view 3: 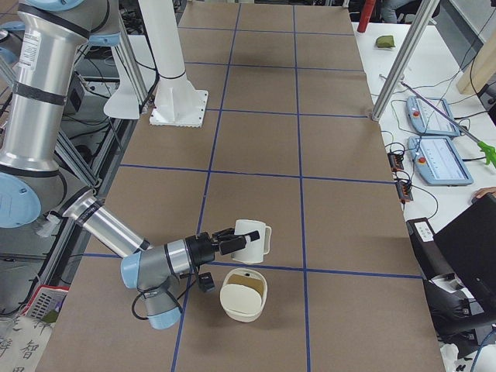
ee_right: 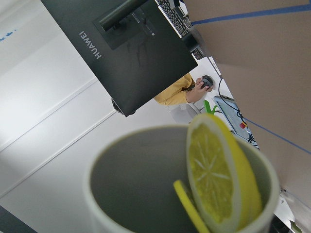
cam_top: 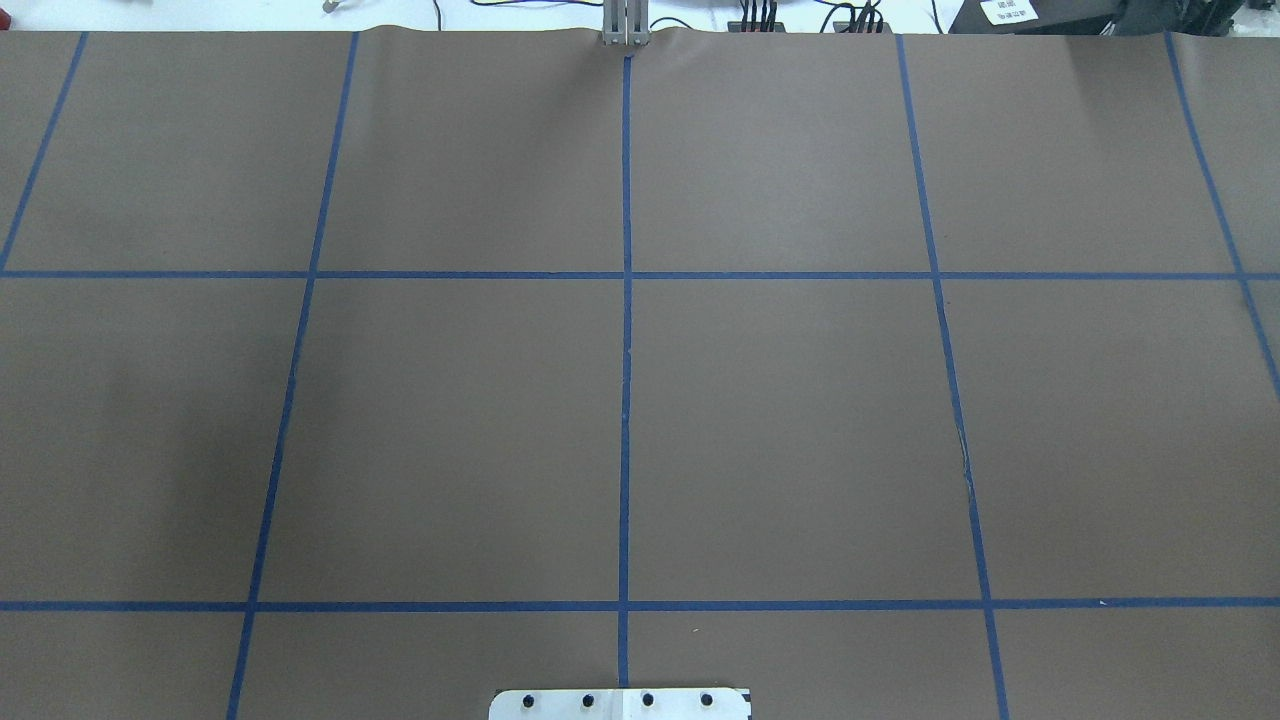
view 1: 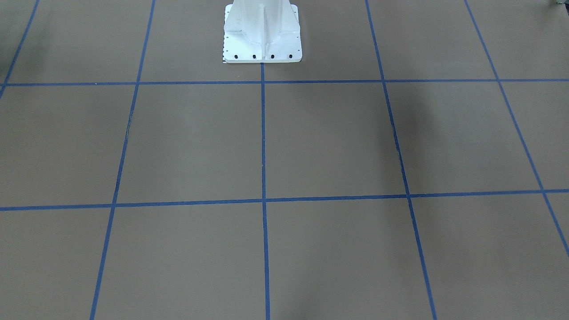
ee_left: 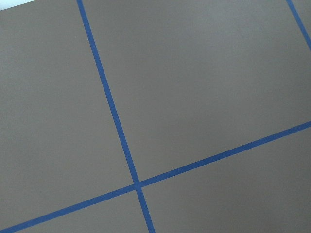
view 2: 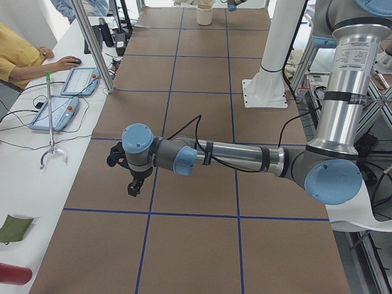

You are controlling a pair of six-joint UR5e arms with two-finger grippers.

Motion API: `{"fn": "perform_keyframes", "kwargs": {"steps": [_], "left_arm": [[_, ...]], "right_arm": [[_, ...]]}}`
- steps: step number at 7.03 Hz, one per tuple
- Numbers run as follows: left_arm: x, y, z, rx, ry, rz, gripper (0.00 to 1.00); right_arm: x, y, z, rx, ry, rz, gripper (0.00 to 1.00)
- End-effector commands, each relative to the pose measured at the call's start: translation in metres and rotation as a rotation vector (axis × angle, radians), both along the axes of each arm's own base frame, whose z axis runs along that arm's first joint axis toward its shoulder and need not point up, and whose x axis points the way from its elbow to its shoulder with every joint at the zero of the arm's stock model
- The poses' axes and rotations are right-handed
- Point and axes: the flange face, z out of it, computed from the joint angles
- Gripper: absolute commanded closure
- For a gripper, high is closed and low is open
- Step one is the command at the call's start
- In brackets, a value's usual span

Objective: Left arm hands cup to right arm to dump lemon

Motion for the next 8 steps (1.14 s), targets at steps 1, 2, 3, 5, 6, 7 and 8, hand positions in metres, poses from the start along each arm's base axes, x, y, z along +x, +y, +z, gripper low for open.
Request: {"fn": "perform_keyframes", "kwargs": {"steps": [1,2,3,5,6,7,8], "left_arm": [[0.0003,-0.0014,-0.0016,0.0,0.0,-0.001,0.0],[0.0003,-0.0027,-0.0043,0.001,0.002,-0.005,0.0],[0.0003,-0.0033,-0.0051,0.002,0.002,-0.006,0.0],[0.0003,-0.0033,-0.005,0.0,0.002,-0.006,0.0],[0.0003,-0.0039,-0.0058,0.001,0.002,-0.007,0.0],[0.0003,-0.0039,-0.0051,-0.001,0.002,-0.007,0.0],[0.0003,-0.0039,-0.0051,-0.001,0.002,-0.007,0.0]], "right_arm": [[0.007,0.0032,0.0081,-0.038,-0.073,0.047,1.0],[0.0072,0.0025,0.0076,-0.045,-0.113,0.04,1.0],[0.0109,0.0083,0.008,-0.03,-0.174,0.052,0.94],[0.0112,0.0089,0.0081,-0.03,-0.2,0.046,0.94],[0.0113,0.0092,0.0079,-0.027,-0.201,0.045,0.94],[0.011,0.0097,0.0077,-0.022,-0.194,0.044,0.94],[0.0102,0.0091,0.0044,-0.005,-0.159,0.046,0.94]]}}
